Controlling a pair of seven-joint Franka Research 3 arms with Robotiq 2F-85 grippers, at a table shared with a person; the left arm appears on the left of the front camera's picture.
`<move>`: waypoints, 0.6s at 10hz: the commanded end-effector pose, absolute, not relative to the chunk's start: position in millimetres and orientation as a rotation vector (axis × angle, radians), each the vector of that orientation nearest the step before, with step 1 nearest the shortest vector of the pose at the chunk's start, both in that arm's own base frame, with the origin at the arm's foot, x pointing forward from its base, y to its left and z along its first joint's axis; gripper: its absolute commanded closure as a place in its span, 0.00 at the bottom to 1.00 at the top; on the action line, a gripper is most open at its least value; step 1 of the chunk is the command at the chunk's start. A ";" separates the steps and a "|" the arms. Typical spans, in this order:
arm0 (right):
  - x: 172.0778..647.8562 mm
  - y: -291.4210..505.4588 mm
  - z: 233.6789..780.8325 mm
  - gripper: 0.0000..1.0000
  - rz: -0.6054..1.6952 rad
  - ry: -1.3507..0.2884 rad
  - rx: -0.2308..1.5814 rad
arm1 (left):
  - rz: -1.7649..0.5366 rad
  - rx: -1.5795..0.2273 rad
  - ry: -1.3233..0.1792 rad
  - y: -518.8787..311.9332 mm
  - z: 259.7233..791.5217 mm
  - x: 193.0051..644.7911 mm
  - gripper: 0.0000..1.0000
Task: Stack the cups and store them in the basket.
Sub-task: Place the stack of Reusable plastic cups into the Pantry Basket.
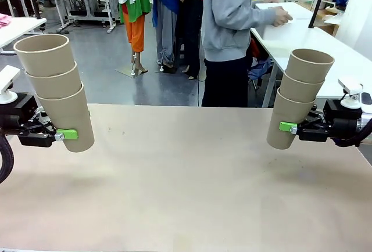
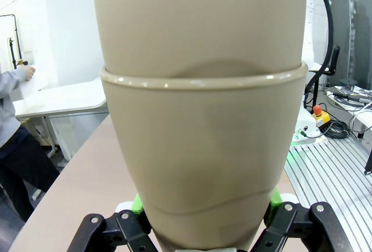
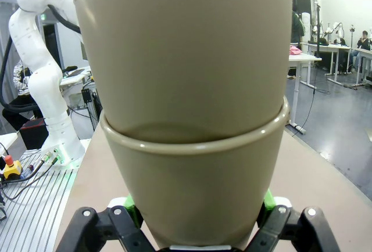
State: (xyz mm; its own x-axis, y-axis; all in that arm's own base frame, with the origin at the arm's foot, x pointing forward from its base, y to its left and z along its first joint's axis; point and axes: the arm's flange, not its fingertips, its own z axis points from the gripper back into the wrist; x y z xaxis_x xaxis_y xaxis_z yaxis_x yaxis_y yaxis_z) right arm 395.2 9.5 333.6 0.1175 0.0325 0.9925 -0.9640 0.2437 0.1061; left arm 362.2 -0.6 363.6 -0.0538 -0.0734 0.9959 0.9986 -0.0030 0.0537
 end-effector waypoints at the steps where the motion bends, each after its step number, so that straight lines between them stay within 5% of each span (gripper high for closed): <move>1: 395.7 11.0 337.3 0.15 0.971 -1.203 1.045 | -1.285 -1.134 -1.199 -0.2 367.5 361.1 0.17; 6: 395.7 11.0 337.3 0.15 0.971 -1.203 1.045 | -1.285 -1.134 -1.199 -0.2 367.5 361.1 0.17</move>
State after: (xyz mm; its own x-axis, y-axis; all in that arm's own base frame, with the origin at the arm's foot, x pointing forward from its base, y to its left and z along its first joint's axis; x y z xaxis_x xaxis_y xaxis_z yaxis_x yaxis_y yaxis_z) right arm 395.2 9.5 333.6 0.1175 0.0325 0.9925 -0.9640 0.2437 0.1062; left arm 362.2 -0.6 363.6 -0.0538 -0.0734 0.9959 0.9986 -0.0030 0.0537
